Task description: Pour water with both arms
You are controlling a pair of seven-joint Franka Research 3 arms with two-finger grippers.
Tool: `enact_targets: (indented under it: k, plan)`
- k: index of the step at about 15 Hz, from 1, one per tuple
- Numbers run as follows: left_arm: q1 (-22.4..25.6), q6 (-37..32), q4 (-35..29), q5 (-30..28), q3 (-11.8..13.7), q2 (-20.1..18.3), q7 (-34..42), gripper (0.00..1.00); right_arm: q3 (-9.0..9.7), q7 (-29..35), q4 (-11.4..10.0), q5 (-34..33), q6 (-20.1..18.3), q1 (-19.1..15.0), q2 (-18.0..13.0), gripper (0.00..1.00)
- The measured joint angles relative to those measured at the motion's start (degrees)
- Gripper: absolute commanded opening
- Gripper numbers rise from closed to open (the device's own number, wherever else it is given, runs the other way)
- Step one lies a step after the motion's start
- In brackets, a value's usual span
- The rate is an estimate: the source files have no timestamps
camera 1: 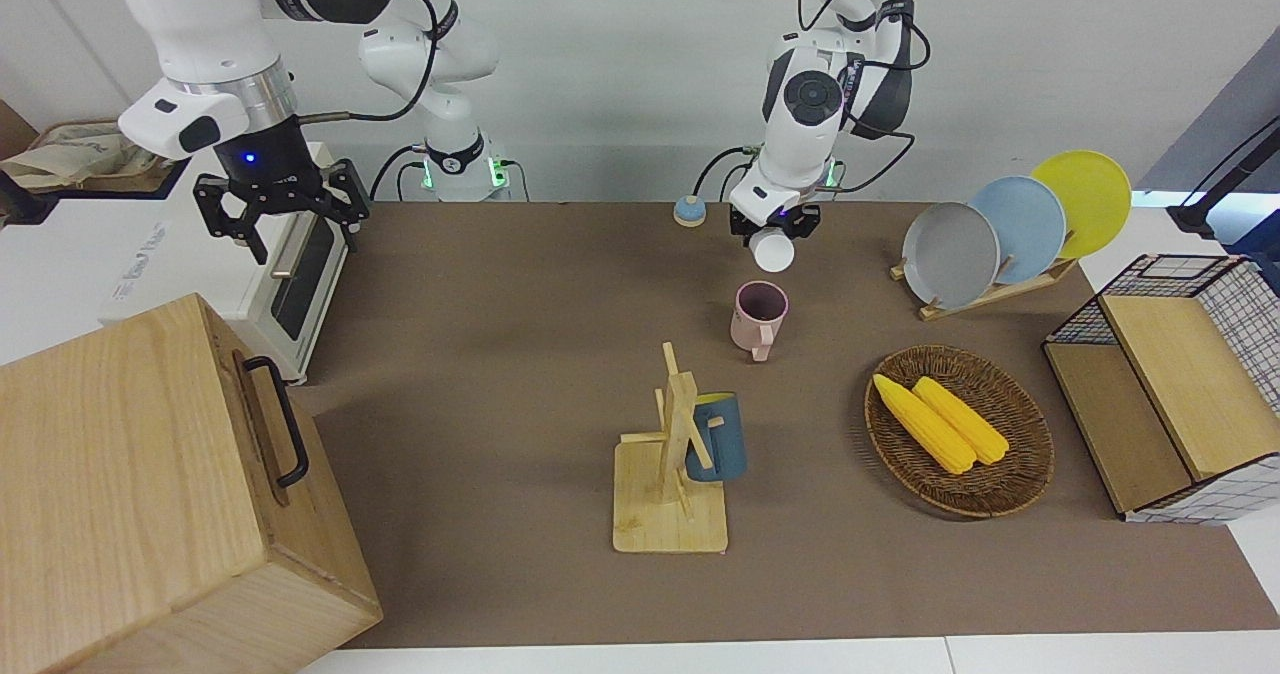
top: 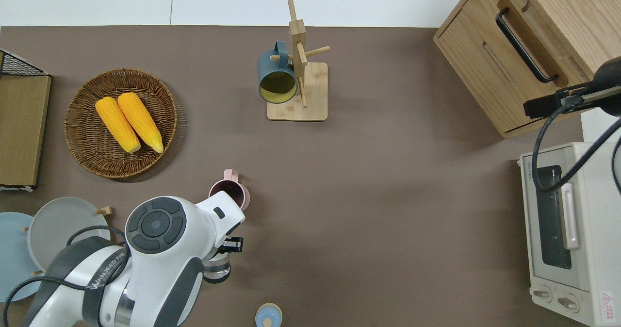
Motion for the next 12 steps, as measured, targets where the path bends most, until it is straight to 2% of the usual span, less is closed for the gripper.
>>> enact_targets:
  k: [2, 4, 8, 9, 12]
  plan:
    - [0.0, 4.0, -2.0, -0.3, 0.4, -1.1, 0.0, 0.00, 0.00, 0.0, 0.0, 0.0, 0.0, 0.0, 0.0, 0.990]
    - [0.1, 5.7, -3.1, -0.4, 1.9, -2.3, 0.0, 0.00, 0.00, 0.0, 0.0, 0.0, 0.0, 0.0, 0.0, 0.990]
    - [0.9, 8.3, -3.5, 1.2, 8.3, -4.1, 0.1, 0.00, 0.00, 0.0, 0.0, 0.0, 0.0, 0.0, 0.0, 0.990]
    - [1.8, 9.7, -3.5, 1.5, 9.3, -4.5, 0.1, 0.00, 0.00, 0.0, 0.0, 0.0, 0.0, 0.0, 0.0, 0.990]
    - [5.7, 15.9, -3.2, 1.6, 9.9, -5.1, 0.2, 0.00, 0.00, 0.0, 0.0, 0.0, 0.0, 0.0, 0.0, 0.990]
